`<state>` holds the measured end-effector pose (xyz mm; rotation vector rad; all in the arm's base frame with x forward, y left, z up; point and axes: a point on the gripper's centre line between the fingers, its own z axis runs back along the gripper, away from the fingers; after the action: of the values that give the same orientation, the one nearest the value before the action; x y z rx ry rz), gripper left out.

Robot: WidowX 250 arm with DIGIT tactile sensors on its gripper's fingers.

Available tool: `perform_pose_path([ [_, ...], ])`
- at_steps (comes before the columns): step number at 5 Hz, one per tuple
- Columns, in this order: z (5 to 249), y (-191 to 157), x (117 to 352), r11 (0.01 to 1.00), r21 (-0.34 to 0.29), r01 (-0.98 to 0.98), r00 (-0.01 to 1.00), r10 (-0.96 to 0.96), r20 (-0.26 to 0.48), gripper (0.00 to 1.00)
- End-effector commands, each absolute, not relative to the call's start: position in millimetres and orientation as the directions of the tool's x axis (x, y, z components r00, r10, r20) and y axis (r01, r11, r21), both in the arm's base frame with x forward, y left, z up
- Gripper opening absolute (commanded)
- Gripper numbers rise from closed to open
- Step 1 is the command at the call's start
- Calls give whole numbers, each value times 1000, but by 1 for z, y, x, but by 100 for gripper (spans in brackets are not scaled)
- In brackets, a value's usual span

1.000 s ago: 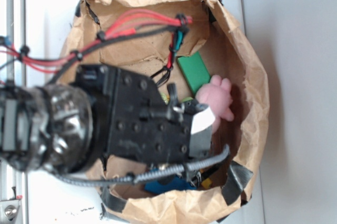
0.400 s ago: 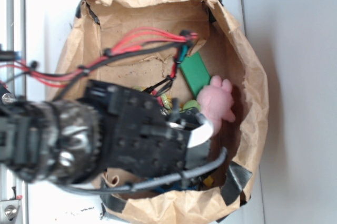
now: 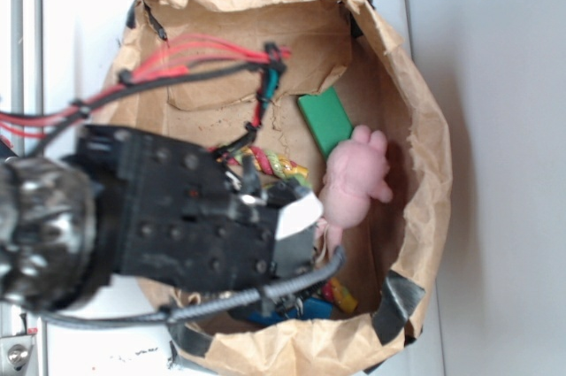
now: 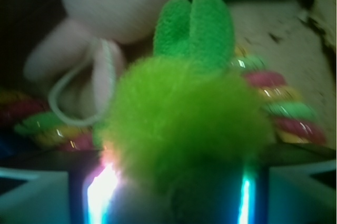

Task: Grab the green animal.

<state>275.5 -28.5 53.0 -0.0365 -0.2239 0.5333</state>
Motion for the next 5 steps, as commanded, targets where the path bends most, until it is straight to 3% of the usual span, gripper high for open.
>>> perform_pose_path([
  [1, 90, -13, 285, 866, -166, -471, 835, 499, 234, 0],
  [2, 110, -8, 281, 875, -183, -449, 853, 481, 205, 0],
  [4, 143, -3, 275, 907, -204, -368, 880, 411, 239, 0],
  [5, 158, 8, 273, 937, -140, -319, 896, 346, 278, 0],
])
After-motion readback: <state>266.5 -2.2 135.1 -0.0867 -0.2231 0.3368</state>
